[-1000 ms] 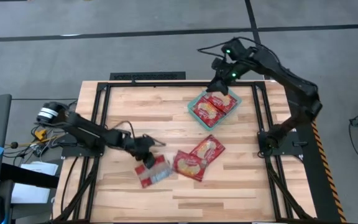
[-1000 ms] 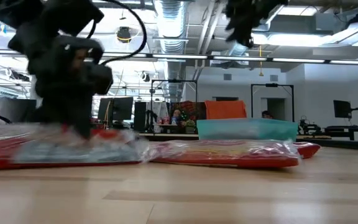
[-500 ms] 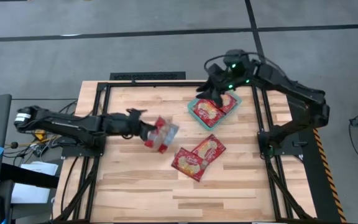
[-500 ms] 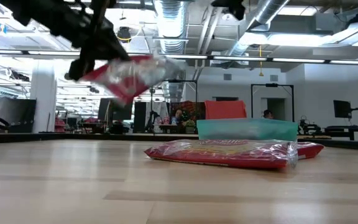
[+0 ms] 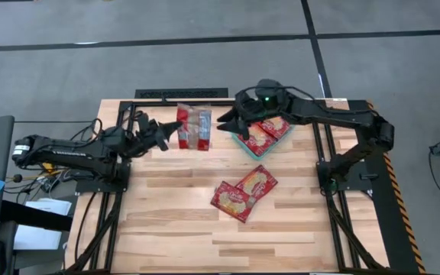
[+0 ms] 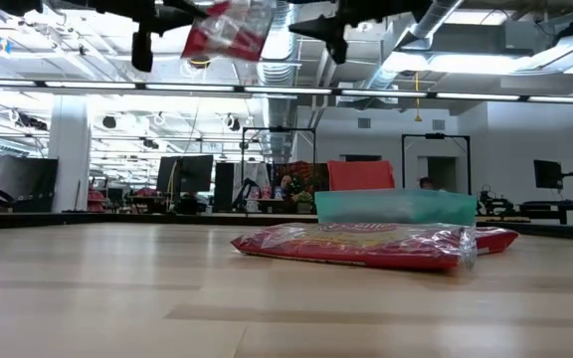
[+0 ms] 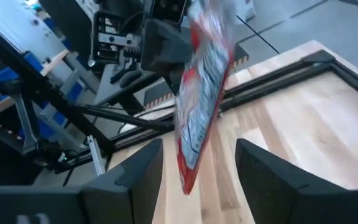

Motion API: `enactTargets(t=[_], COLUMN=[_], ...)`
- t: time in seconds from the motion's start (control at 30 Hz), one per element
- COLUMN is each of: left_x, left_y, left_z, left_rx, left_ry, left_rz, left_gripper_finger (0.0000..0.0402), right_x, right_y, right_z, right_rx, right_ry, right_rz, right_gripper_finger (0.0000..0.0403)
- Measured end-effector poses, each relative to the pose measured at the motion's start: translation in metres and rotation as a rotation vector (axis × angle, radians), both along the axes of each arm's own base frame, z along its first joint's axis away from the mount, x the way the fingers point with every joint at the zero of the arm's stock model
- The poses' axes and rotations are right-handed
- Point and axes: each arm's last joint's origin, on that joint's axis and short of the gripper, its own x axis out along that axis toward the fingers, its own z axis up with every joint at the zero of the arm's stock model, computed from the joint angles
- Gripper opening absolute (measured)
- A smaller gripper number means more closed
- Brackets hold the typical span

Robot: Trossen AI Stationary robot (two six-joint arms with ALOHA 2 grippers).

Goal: Sort popcorn bags into baskets
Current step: Put the red popcorn bag into the green bin

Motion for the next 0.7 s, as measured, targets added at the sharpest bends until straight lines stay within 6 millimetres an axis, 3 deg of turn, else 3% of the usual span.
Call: enactTargets(t=[0.33,0.7], left_x=[0.005,0.02], left_y=[0.01,0.012], left_z=[0.006,-0.002], left_rx=[0.025,0.001], left_ry=[-0.094,-0.103], left_rz=[0.037,0.009], left_gripper_finger=[0.0,0.0], right_x=[0.026,0.041], right_y=[0.006,-0.011], right_z=[-0.013,-0.024], right_rx=[0.009,0.005], right_ry=[-0.067,-0.143], right_rz=[0.035,-0.011], right_gripper_finger=[0.0228,0.0219])
